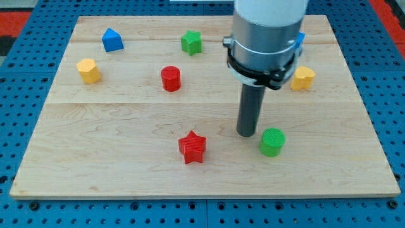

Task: Move the red circle slightly down

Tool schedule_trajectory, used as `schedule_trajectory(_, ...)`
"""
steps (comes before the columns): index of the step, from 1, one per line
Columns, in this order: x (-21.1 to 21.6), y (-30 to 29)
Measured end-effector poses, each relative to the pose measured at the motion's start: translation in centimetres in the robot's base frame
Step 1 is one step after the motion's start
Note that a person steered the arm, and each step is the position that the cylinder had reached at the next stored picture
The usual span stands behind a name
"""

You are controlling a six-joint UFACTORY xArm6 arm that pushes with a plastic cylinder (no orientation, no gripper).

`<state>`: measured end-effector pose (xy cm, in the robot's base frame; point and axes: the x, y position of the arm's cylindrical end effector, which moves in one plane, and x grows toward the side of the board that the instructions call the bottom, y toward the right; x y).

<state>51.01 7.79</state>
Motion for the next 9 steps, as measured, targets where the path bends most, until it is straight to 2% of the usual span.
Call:
schedule_trajectory(2,2.1,4.8)
schedule_trajectory(3,1.8,4.4)
schedule_trajectory(5,-5.4,-2.3)
schedule_trajectory(7,-14.5,-5.1)
schedule_trajectory(8,-16.3,-8.8)
schedule_trajectory(9,-14.6,-12.1)
